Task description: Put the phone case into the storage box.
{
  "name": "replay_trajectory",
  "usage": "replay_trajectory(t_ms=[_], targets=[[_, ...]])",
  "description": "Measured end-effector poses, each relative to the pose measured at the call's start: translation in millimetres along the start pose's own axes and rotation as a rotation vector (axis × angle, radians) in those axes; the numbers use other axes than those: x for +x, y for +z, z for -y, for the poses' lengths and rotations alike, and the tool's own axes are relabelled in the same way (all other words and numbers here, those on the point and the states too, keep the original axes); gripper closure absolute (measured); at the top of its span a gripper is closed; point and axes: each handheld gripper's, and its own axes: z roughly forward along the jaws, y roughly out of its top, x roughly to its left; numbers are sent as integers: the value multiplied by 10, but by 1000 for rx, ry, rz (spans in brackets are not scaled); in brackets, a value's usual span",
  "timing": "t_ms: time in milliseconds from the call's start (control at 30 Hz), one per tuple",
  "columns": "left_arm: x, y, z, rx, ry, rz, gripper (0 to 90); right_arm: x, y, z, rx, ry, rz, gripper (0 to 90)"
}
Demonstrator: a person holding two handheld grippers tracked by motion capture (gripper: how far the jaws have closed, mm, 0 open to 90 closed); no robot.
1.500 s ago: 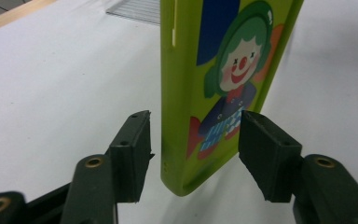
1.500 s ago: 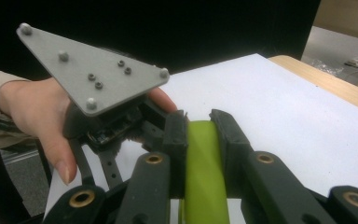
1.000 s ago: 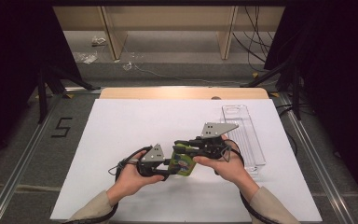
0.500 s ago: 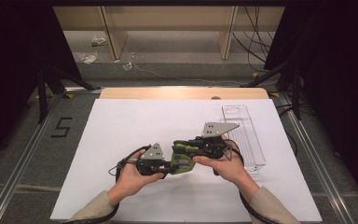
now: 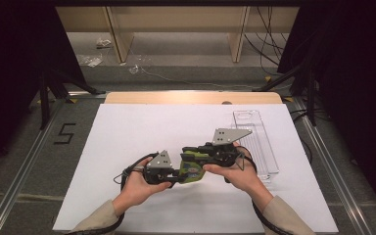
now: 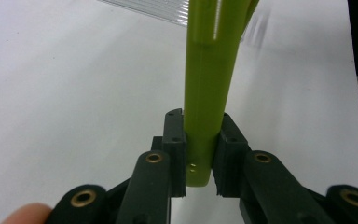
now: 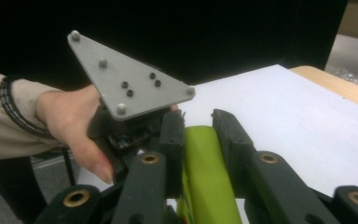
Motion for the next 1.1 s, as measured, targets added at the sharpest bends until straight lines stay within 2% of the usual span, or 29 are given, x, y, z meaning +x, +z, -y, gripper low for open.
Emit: replay_trajectory(t_ms=[133, 233, 300, 467, 667, 867, 1100], targets=[[-7, -3, -1, -2, 13, -6, 771, 9, -4, -12, 15, -50, 24, 642], [3, -18, -3, -10, 6, -23, 771, 9, -9, -18, 7, -75, 74, 496], [25, -35, 0, -18, -10, -37, 771, 3, -11, -19, 1, -87, 88, 389], [64, -71, 11, -33, -51, -80, 771, -25, -1, 4, -37, -65, 129, 189], [104, -117, 19, -56, -110, -160, 770, -83, -25, 49, -92, -1, 161, 132], [131, -173, 18, -85, -171, -239, 770, -150, -35, 121, -133, 55, 224, 79], [148, -211, 25, -101, -224, -292, 769, -184, -40, 193, -158, 89, 283, 63]])
